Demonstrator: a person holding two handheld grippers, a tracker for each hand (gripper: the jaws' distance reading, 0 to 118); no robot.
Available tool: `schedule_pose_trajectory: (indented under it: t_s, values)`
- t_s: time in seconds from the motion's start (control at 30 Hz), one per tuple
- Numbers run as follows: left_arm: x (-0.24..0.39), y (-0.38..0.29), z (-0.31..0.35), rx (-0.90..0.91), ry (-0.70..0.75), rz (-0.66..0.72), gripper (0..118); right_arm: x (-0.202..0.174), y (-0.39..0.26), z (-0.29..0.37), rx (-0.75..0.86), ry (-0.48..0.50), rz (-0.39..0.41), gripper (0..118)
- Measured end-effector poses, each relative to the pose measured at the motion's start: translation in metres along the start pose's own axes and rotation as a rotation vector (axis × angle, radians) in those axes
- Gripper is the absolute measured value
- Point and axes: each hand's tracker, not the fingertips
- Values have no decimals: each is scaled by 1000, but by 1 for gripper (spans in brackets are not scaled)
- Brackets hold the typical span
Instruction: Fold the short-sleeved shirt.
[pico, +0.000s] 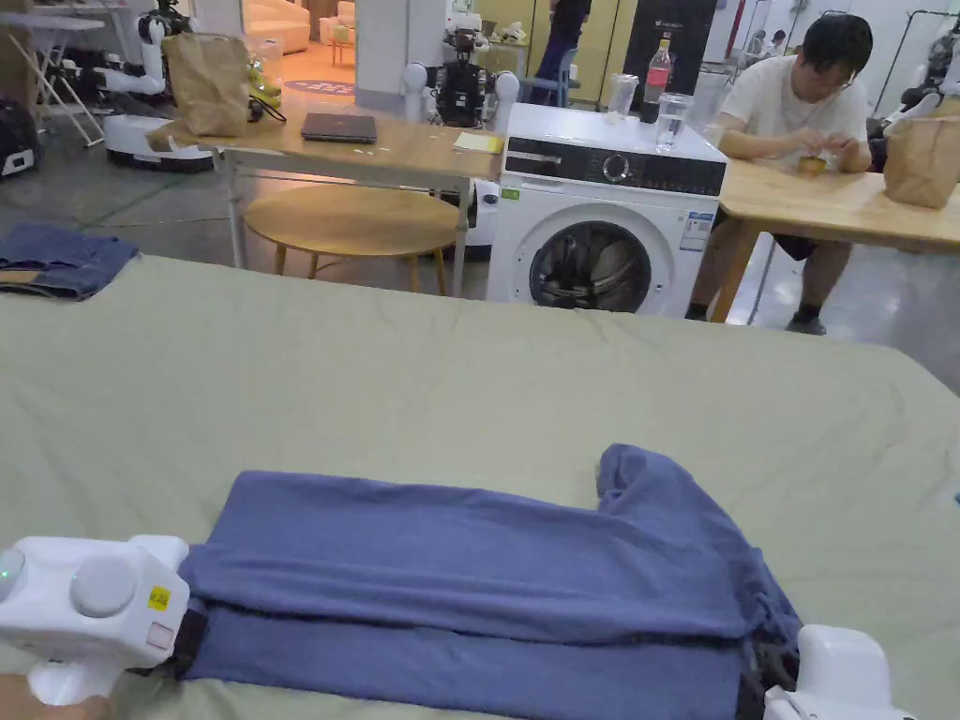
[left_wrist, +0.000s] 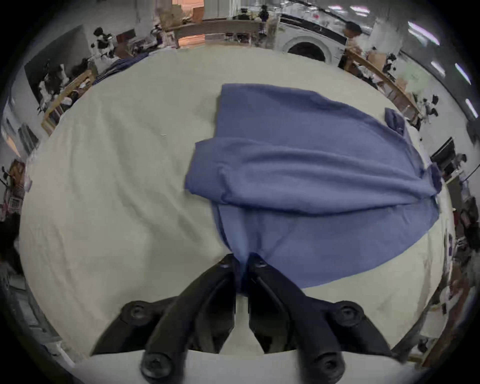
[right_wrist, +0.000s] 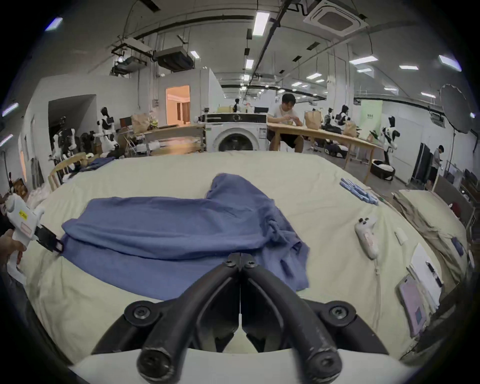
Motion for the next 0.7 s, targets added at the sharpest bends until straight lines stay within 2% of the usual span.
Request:
schedule_pose_trajectory:
  t_s: [0.03,0.07,0.13,0.17,0.3,0.47,0.53,0.6,0.63,0.7]
  values:
    - [0,-2,0,-8,29,-4,1,8,3,-4,-20,-22,11,4]
    - [0,-3,2,-6,25,-18,1,17,6,-7,-20,-18,8,17]
    - [-2,-7,7,13,24,-17,1,37,12,-16,-71,-25,-3,52]
    - [-4,-8,10,17,11,-4,1,47,16,-22,-100,-22,-21,57]
    - [-8,-13,18,51,-5,13,1,80,23,-55,-220,-24,-64,57]
    - [-12,-17,19,61,-23,29,1,88,23,-98,-342,98,-110,57]
    - [-12,-17,18,62,-26,33,1,82,16,-115,-431,108,-68,57]
    - [-12,-18,18,60,-27,32,1,74,4,-129,-513,56,0,55]
    - [-11,-18,17,59,-28,33,1,72,-4,-131,-541,65,13,54]
    - [-11,-18,17,61,-27,31,1,69,-5,-119,-446,49,2,52]
